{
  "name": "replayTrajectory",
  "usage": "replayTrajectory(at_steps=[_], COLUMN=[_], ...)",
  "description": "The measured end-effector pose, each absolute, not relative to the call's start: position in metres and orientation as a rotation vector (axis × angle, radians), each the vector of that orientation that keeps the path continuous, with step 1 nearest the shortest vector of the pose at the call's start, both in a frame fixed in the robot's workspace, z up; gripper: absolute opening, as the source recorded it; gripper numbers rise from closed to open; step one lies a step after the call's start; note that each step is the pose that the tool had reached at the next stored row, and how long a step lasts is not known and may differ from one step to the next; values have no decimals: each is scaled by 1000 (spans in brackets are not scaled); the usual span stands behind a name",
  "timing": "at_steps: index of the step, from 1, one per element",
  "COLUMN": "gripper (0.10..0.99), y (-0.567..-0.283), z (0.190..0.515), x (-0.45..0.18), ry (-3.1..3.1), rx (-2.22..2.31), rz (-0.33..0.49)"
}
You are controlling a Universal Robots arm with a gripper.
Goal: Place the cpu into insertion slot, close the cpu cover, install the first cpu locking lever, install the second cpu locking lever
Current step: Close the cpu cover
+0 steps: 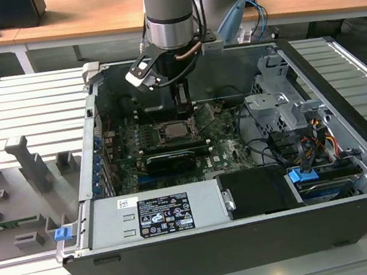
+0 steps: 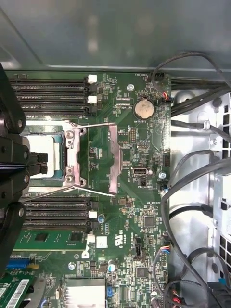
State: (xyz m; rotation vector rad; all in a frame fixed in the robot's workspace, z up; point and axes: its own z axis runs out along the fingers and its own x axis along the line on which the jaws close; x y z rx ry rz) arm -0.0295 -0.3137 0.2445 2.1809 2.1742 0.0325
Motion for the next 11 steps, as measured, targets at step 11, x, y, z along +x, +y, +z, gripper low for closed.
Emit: replayTrajectory(at_steps=[11], gripper=[106], y=[-314], z=[249], x=[-29], ry=[2174], rx=[2181], rz=[33])
